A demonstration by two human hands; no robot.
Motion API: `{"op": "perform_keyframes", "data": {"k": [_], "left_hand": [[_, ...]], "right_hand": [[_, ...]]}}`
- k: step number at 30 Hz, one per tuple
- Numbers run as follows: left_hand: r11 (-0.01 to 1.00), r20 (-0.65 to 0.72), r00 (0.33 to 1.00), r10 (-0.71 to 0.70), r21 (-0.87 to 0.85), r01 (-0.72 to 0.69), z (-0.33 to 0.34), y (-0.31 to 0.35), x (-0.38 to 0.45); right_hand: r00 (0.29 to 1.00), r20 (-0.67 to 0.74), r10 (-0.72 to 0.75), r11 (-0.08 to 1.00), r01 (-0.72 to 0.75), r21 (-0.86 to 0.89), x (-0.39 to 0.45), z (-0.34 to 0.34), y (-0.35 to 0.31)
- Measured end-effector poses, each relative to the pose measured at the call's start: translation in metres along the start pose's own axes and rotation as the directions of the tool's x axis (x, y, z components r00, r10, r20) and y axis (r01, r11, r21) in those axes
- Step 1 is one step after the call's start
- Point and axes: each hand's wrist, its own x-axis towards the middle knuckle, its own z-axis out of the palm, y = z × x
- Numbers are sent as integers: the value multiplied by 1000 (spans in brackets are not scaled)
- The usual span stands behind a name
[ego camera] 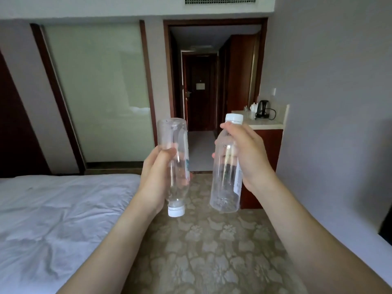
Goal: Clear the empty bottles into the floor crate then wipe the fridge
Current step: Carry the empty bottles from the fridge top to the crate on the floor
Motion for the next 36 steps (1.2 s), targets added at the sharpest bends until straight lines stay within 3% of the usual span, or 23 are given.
{"op": "perform_keyframes", "data": {"k": [8, 16, 28, 36], "left_hand": [[993, 15, 996, 91, 71, -92, 45, -29, 148], [996, -69, 996, 54, 71, -49, 32, -74, 275], [999, -88, 995, 47, 2, -48, -32, -132, 554], [992, -43, 995, 85, 98, -81, -58, -154, 729]], "right_hand": [[999, 41, -10, 1000, 10, -6, 169, -26, 19], [998, 49, 29, 1000, -29, -9, 302, -18, 81], [995, 94, 32, 999, -32, -11, 558, 67, 200], [988, 153, -11, 994, 27, -105, 724, 111, 255]]}}
